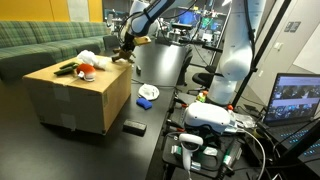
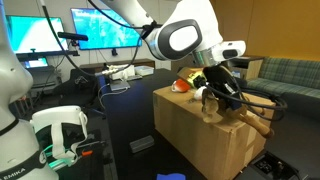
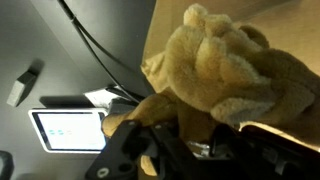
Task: Remove the brown moose, white plastic, toy vegetable, put them on the table and put the white cloth, blue sponge and black whiteboard eraser on the box
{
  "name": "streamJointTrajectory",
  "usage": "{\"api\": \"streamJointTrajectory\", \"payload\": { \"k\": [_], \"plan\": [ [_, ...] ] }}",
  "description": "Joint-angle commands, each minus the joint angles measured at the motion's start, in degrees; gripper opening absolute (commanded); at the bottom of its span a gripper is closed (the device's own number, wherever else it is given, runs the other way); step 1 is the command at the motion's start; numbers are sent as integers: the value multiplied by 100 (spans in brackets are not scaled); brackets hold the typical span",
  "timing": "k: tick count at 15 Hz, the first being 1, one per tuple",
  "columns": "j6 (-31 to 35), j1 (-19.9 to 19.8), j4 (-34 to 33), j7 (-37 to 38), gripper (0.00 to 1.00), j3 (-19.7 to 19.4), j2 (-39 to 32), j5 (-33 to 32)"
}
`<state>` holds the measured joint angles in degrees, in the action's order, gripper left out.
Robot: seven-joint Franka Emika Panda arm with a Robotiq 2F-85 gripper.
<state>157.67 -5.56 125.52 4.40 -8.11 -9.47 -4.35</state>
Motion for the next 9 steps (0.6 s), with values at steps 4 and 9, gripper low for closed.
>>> {"api": "streamJointTrajectory", "payload": {
  "k": [4,9],
  "plan": [
    [130,-434,515,121,3,-514,501,-143],
    [217,-803,1012,68,3,-865,426,-240]
  ]
}}
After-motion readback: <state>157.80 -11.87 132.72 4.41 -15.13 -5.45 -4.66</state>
